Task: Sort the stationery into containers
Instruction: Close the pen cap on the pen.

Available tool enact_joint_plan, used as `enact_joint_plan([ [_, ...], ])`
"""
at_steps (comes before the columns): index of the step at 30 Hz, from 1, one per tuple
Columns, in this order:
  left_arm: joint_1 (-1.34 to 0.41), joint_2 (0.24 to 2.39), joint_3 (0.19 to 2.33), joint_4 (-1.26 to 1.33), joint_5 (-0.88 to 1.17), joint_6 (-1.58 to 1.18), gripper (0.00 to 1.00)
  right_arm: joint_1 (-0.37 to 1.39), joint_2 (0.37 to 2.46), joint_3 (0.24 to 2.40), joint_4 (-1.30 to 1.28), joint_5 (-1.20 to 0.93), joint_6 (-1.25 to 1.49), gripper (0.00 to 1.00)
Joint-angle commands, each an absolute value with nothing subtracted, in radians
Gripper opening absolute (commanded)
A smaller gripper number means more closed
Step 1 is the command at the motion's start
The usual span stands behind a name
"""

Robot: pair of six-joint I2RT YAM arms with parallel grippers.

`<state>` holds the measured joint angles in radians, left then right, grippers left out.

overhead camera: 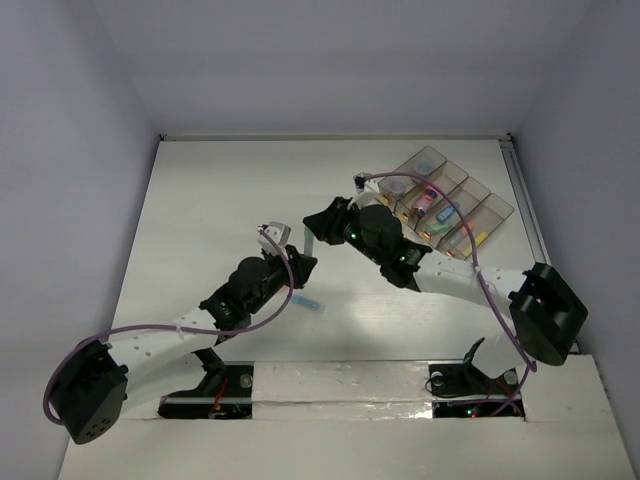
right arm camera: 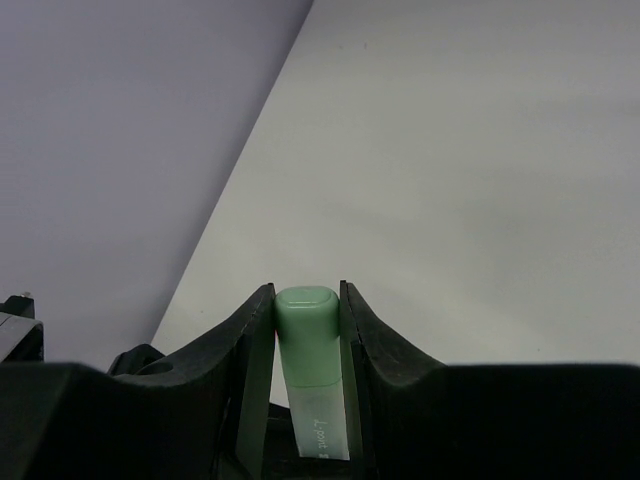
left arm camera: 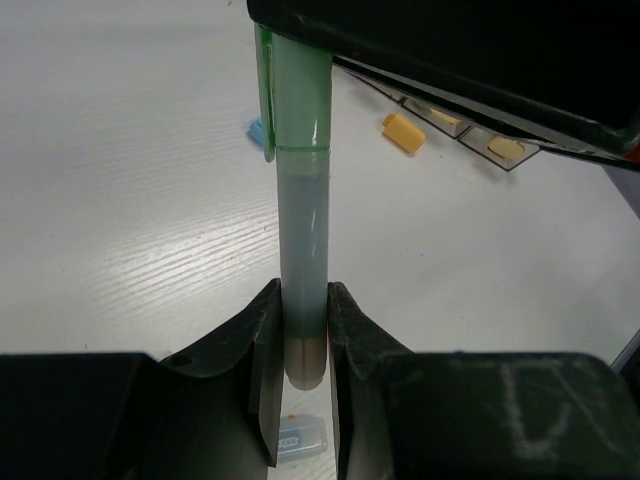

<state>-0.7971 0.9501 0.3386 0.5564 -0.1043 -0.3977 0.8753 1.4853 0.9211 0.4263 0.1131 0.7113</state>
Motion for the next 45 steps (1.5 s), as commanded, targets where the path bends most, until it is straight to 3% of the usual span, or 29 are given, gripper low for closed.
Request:
enact_joint_plan([
  [1,-0.782,0.919,0.370,0.657,-0.175,-0.365,0.00,0.926,1.482,0.891,0.269,-0.072,0.710,0.00],
  [16,-0.753,0.848,0.387,0.627,-0.207,-0.364,0.00,1.057,1.588,0.704,0.370,-0.077,0.842,0.00],
  [39,-0.744,0.802,0.446,0.630,-0.281,-0.402,0.00,1.092,1.624,0.693,0.408,-0.173,0.835,0.00],
  [45,-0.744,0.834,0.465,0.663,-0.229,-0.411,0.00,1.079,1.565,0.704,0.397,-0.091,0.809,0.00],
])
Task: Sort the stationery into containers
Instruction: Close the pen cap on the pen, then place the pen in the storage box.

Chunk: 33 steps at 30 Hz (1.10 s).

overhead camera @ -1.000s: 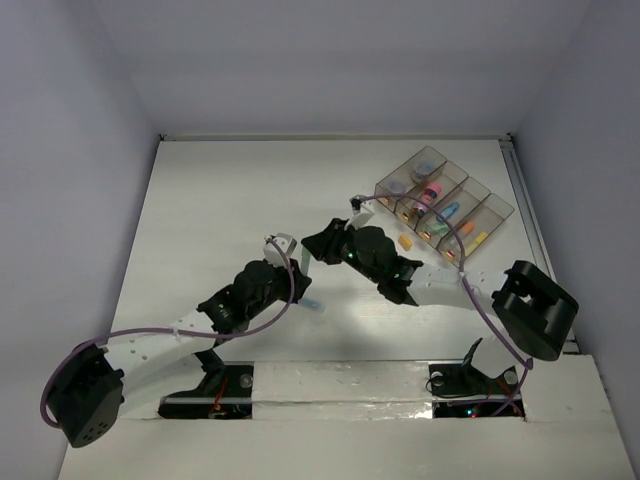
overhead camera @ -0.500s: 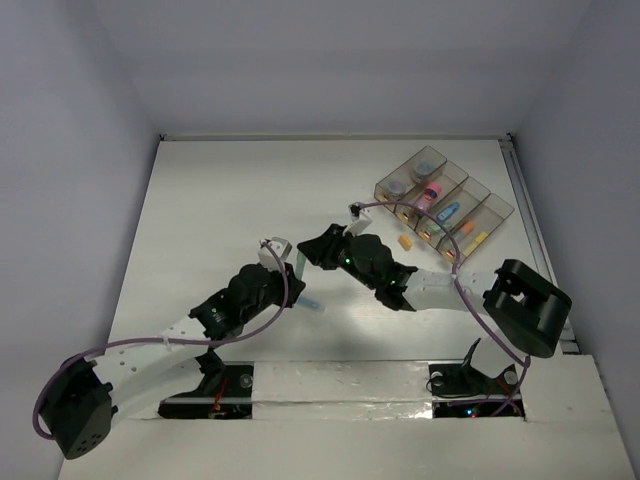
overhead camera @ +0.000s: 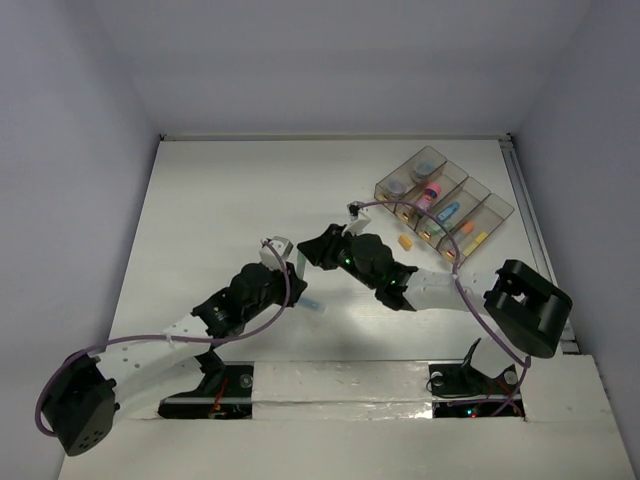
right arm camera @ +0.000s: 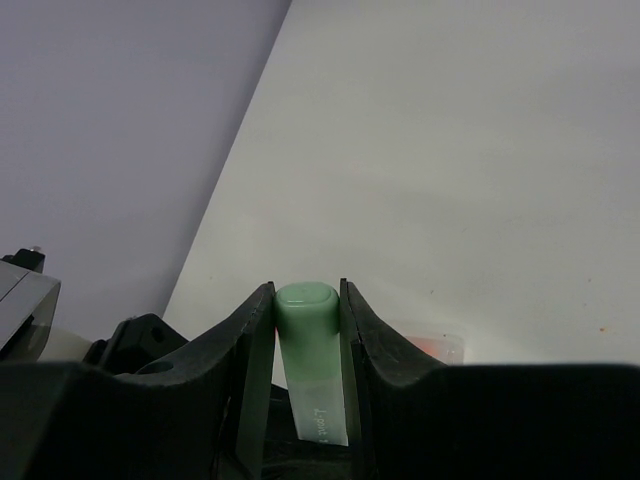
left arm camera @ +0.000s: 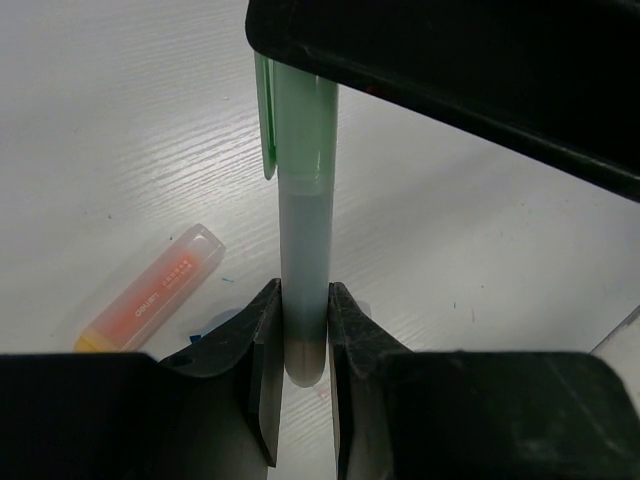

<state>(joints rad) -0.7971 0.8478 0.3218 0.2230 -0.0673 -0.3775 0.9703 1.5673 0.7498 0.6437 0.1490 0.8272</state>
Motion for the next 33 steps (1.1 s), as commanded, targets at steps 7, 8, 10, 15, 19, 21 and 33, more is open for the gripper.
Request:
enact_joint_plan([
  [7,-0.744,0.807,0.401,0.641,-0.098,-0.466,0.35,0.916,1.493,0.837,0.348,0.119,0.764,0.00],
  [8,-0.744,0.793,0.390,0.641,-0.072,-0.468,0.40,0.887,1.491,0.863,0.338,0.138,0.756,0.00],
  [10,-0.744,0.747,0.365,0.632,-0.052,-0.475,0.52,0.801,1.488,0.940,0.336,0.158,0.735,0.00],
  [15,-0.744,0.634,0.321,0.583,-0.008,-0.482,0.71,0.635,1.425,1.020,0.290,0.227,0.681,0.00],
  [19,-0.744,0.574,0.278,0.558,-0.005,-0.465,0.85,0.493,1.304,0.968,0.201,0.330,0.624,0.00],
  [21,-0.744,0.563,0.267,0.554,-0.006,-0.445,0.88,0.393,1.249,0.901,0.160,0.380,0.609,0.00],
  [33,-0.744,0.525,0.229,0.545,0.034,-0.440,0.94,-0.024,1.109,0.776,0.003,0.408,0.597,0.00],
])
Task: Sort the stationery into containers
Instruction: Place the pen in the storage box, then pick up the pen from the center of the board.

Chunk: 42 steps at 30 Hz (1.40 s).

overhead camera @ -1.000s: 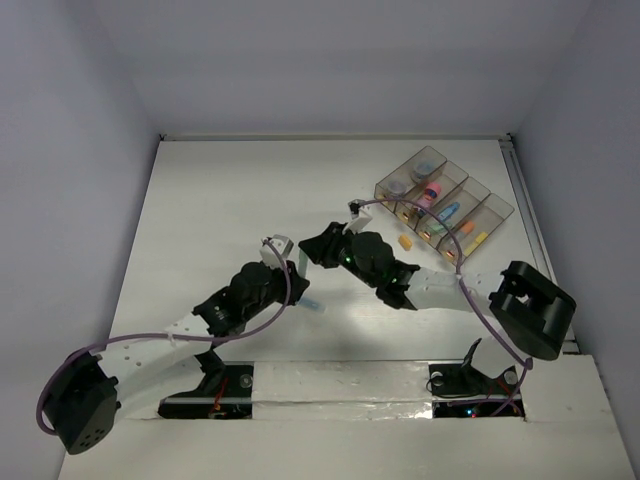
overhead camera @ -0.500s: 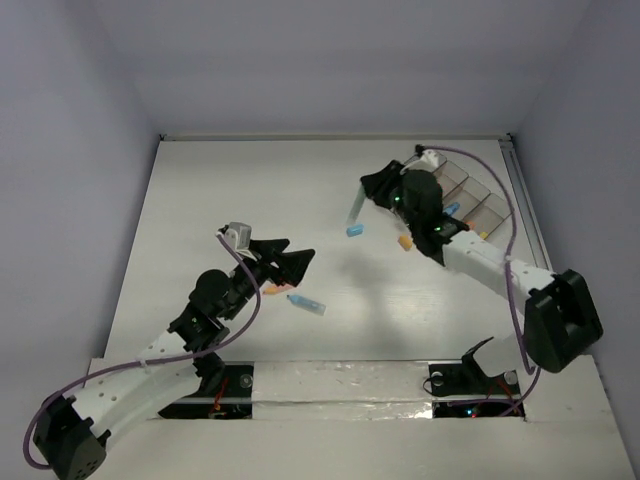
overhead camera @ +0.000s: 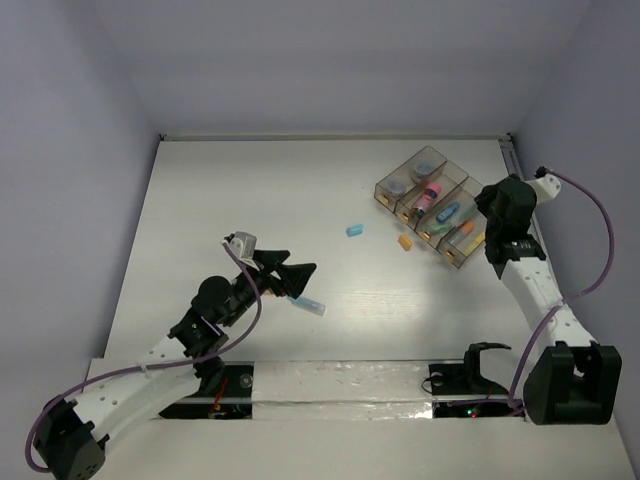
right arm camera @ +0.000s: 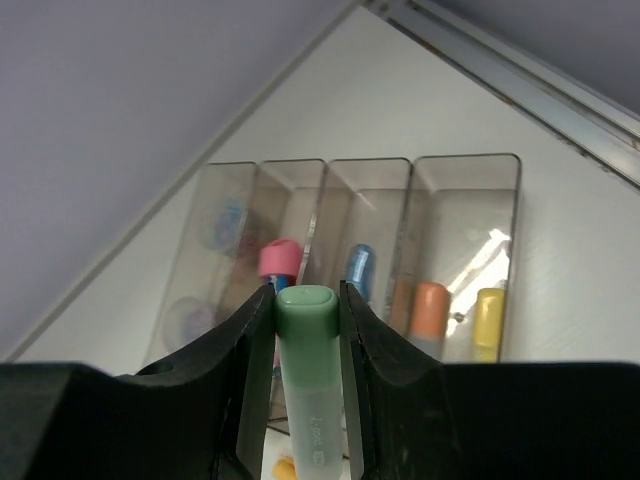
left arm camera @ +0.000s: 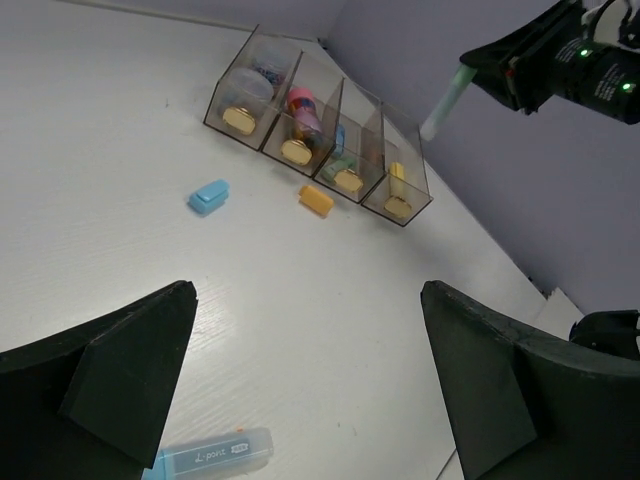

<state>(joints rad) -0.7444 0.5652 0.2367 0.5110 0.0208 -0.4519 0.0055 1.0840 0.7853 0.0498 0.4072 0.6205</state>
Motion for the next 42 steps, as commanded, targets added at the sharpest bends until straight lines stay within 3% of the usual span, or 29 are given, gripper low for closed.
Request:
enact_joint_plan([
  [1,-0.744,0.516,0.226,0.540,0.031,-0.440,0.94,-0.034,1.121,0.775,0.003,0.411,0.594,0.00],
  [14,-0.744,0.488,0.224,0.517,0.011,-0.443,0.94,-0.117,1.287,0.785,0.009,0.397,0.598,0.11],
  [15,-0.744,0.495,0.224,0.517,0.011,-0.443,0.94,-0.126,1.287,0.782,0.011,0.397,0.598,0.18],
  [16,-0.744,0.499,0.224,0.517,0.011,-0.442,0.94,-0.126,1.287,0.781,0.014,0.388,0.594,0.46],
  [18,-0.744,0.506,0.225,0.519,0.009,-0.442,0.94,-0.126,1.285,0.790,0.005,0.353,0.589,0.65],
  [19,-0.744,0.508,0.225,0.518,0.009,-0.442,0.95,-0.126,1.281,0.798,0.003,0.342,0.581,0.81],
  [22,-0.744,0.509,0.225,0.518,0.009,-0.440,0.95,-0.126,1.243,0.808,0.003,0.261,0.546,0.89],
  [26,-0.744,0.509,0.224,0.517,-0.057,-0.445,0.94,-0.062,1.189,0.807,0.045,0.011,0.482,0.85],
  [29,-0.744,0.505,0.222,0.517,-0.077,-0.452,0.94,0.129,1.209,0.844,0.003,-0.069,0.388,0.75],
  [30,-0.744,0.502,0.224,0.515,-0.092,-0.456,0.94,0.185,1.221,0.862,-0.006,-0.086,0.365,0.66],
  [31,-0.744,0.499,0.224,0.512,-0.101,-0.466,0.94,0.237,1.253,0.871,-0.032,-0.109,0.326,0.46],
  [32,-0.744,0.496,0.224,0.502,-0.110,-0.472,0.94,0.285,1.275,0.879,-0.044,-0.138,0.312,0.37],
  [33,-0.744,0.485,0.225,0.494,-0.129,-0.480,0.94,0.376,1.298,0.893,-0.072,-0.196,0.298,0.22],
  [34,-0.744,0.477,0.227,0.485,-0.139,-0.486,0.94,0.421,1.321,0.899,-0.086,-0.218,0.266,0.00],
  [39,-0.744,0.443,0.229,0.454,-0.196,-0.535,0.94,0.694,1.463,0.923,-0.123,-0.253,0.137,0.00],
  [41,-0.744,0.439,0.236,0.427,-0.218,-0.549,0.93,0.774,1.502,0.942,-0.112,-0.250,0.107,0.13],
  [42,-0.744,0.433,0.242,0.408,-0.254,-0.557,0.93,0.793,1.541,0.948,-0.094,-0.255,0.104,0.28],
])
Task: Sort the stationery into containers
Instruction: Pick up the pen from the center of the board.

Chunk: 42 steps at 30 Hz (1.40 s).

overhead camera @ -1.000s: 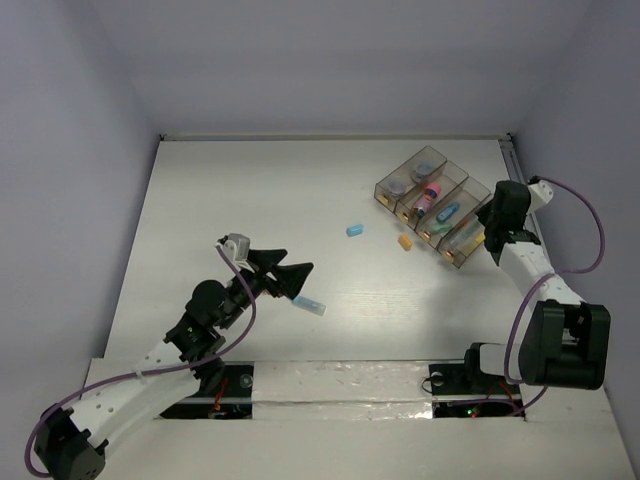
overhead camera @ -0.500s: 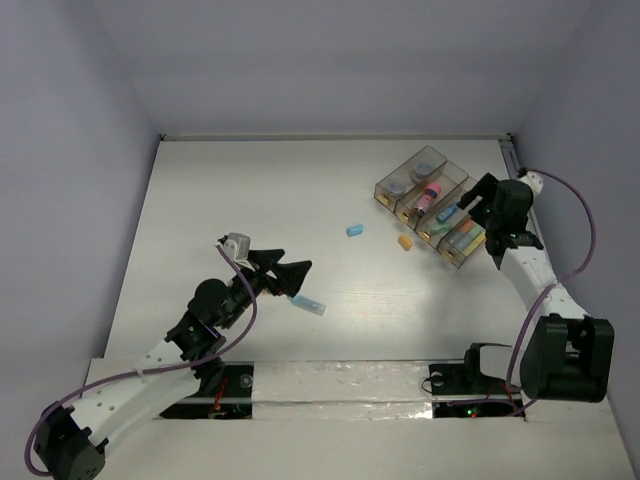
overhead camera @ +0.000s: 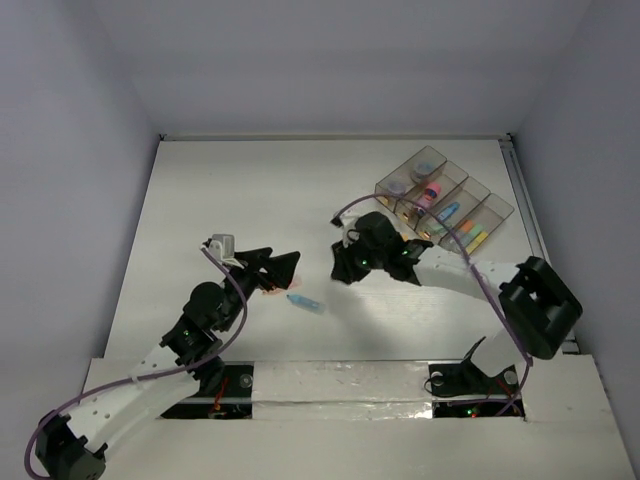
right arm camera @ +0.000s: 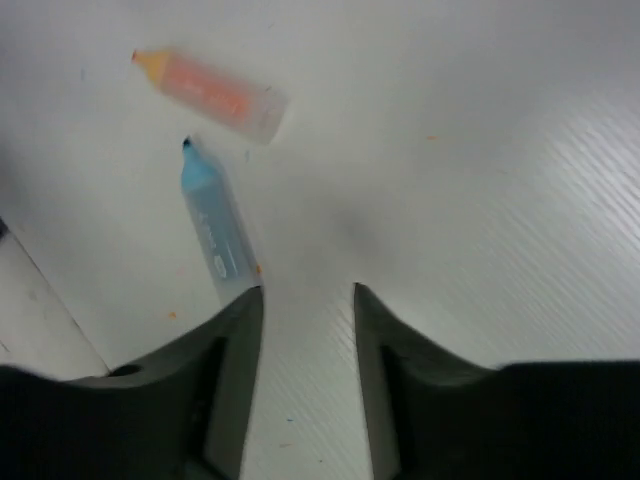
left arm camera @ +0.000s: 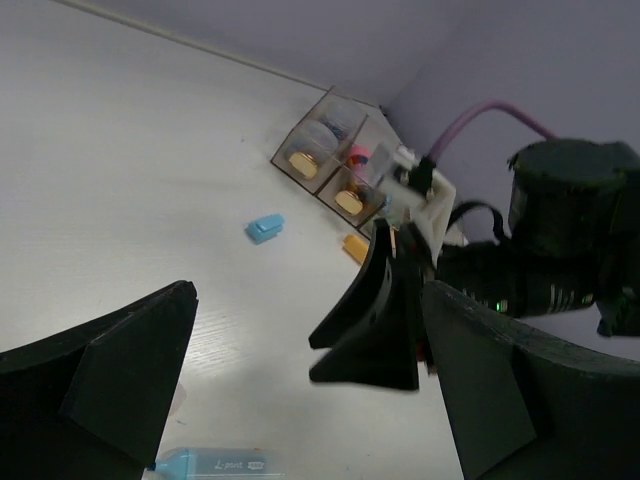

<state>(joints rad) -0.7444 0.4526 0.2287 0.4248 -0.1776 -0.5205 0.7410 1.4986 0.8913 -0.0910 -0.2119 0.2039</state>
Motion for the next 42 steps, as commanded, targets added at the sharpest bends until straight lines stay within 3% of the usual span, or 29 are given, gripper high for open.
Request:
enact_joint_plan([
  [1,-0.744,0.425,0.251,0.388,-0.274,-0.564,0.93,0.808,1.561,0.954,-0.081,-0.261,0.100,0.55],
  [4,-0.744,0.385,0.288,0.327,-0.339,-0.581,0.93,0.863,1.638,0.974,-0.048,-0.268,0.089,0.70],
  [20,-0.744,0.273,0.391,0.161,-0.431,-0.580,0.93,1.097,1.877,1.155,-0.106,-0.009,0.028,0.63],
  [24,-0.744,0.256,0.396,0.134,-0.416,-0.592,0.93,1.117,1.937,1.187,-0.142,0.075,0.043,0.49],
  [25,-0.744,0.252,0.399,0.124,-0.411,-0.594,0.93,1.117,1.942,1.192,-0.150,0.109,0.054,0.37],
  [27,-0.744,0.233,0.400,0.107,-0.382,-0.592,0.92,1.117,1.941,1.187,-0.159,0.114,0.063,0.24],
  [28,-0.744,0.229,0.399,0.103,-0.368,-0.592,0.92,1.117,1.925,1.183,-0.161,0.127,0.086,0.12],
  [34,-0.744,0.207,0.350,0.092,-0.253,-0.620,0.90,1.117,1.764,1.118,-0.169,0.208,0.201,0.03],
  [38,-0.744,0.196,0.290,0.138,-0.170,-0.649,0.82,1.117,1.608,1.082,-0.179,0.339,0.302,0.01],
  [39,-0.744,0.208,0.281,0.171,-0.131,-0.656,0.80,1.117,1.556,1.074,-0.179,0.371,0.325,0.01],
  [41,-0.744,0.236,0.259,0.222,-0.080,-0.658,0.63,1.106,1.517,1.069,-0.179,0.472,0.392,0.00],
  [42,-0.744,0.279,0.258,0.270,-0.028,-0.667,0.60,1.106,1.503,1.074,-0.183,0.485,0.414,0.00],
])
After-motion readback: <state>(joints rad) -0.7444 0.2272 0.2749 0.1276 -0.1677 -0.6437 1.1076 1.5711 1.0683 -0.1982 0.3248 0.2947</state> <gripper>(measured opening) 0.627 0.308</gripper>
